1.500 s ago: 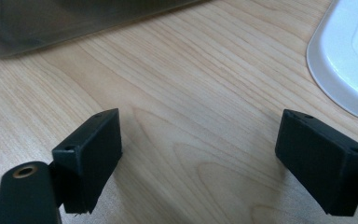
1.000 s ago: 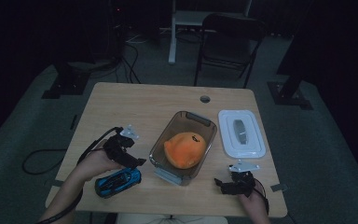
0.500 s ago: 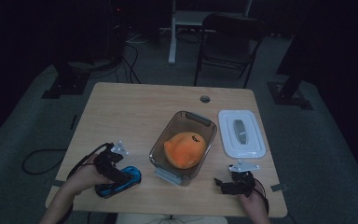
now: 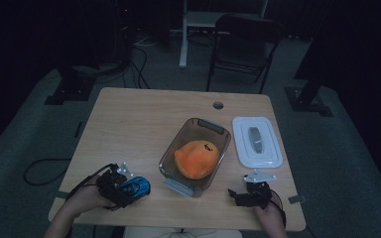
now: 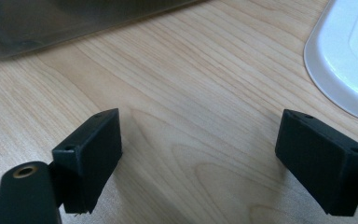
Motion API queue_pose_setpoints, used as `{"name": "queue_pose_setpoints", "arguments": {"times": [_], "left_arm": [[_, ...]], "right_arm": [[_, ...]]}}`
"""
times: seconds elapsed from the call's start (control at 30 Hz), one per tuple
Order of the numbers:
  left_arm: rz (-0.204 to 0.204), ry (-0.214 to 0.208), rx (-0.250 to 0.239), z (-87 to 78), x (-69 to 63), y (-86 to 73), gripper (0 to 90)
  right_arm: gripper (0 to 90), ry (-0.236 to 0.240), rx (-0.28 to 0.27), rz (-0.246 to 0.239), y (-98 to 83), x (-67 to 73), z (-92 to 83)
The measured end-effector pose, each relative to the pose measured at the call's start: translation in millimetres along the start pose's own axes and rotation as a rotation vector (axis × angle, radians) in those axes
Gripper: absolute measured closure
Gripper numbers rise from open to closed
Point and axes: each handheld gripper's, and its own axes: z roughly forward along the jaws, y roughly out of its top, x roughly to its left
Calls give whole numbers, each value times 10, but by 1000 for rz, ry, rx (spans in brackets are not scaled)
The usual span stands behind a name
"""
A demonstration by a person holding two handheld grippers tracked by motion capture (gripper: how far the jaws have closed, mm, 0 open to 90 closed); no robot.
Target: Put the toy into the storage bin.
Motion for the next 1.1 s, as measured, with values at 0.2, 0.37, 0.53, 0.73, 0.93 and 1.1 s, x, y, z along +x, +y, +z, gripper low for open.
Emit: {"name": "queue_pose_setpoints", "arguments": {"times": [0.2, 0.37, 0.53, 0.73, 0.93, 1.1], "left_arm": [[17, 20, 20, 67, -3, -32, 141], [58, 28, 24, 78, -38, -20, 150], [64, 21, 23, 70, -67, -16, 179], [31, 33, 23, 58, -62, -5, 242], [35, 35, 34, 54, -76, 18, 260], [18, 25, 27, 59, -62, 54, 264]], "right_arm": [[140, -2, 0, 2, 2, 0, 2], [140, -2, 0, 2, 2, 0, 2], [140, -2, 0, 1, 2, 0, 2], [140, -2, 0, 2, 2, 0, 2], [140, -4, 0, 5, 6, 1, 5], [140, -11, 1, 9, 13, 3, 11]]}}
